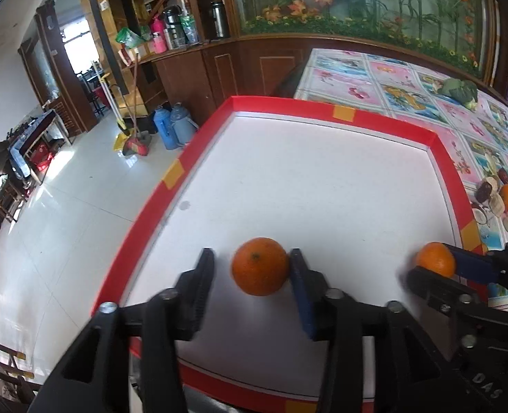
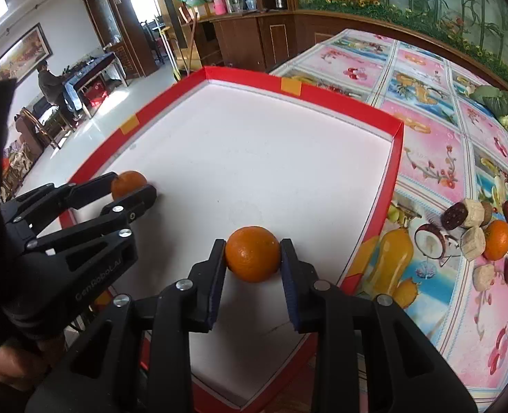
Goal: Organize fruits
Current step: 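Carry both oranges over the white tray and open both grippers to drop them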
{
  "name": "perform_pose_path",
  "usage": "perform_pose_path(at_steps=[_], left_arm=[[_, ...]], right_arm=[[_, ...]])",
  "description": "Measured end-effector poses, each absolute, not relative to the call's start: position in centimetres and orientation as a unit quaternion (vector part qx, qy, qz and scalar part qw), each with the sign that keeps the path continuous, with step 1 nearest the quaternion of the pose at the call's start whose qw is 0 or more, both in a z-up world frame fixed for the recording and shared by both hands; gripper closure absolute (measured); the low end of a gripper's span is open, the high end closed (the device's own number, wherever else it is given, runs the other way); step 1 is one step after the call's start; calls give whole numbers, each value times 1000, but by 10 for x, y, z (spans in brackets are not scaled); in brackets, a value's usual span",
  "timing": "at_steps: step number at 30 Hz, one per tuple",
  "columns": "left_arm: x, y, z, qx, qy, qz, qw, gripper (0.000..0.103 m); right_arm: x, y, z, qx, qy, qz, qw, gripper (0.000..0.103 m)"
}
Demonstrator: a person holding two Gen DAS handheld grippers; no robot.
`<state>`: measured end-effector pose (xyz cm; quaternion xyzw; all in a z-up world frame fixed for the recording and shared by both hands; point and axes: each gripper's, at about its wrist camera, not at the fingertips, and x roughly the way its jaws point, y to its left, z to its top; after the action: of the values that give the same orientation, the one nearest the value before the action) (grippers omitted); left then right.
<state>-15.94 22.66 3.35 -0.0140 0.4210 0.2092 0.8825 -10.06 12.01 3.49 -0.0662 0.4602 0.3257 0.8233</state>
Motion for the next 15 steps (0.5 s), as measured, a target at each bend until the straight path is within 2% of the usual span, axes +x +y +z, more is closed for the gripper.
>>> perform_pose_path(at_steps=[2, 5, 11, 15], left_arm=[[-165, 232, 39, -13, 408, 223, 885, 38], [-173, 241, 48, -16, 392, 241, 888, 37], [-181, 254, 59, -35, 373, 262, 889, 36], [-180, 251, 63, -42, 366, 257, 894, 32]], right_arm=[[-103, 110, 44, -56, 445, 328, 831, 58], [-102, 91, 54, -42, 417, 312, 852, 48], [-91, 45, 52, -15, 407, 211, 888, 48], [-82, 35, 29, -25, 439, 158, 884, 48]])
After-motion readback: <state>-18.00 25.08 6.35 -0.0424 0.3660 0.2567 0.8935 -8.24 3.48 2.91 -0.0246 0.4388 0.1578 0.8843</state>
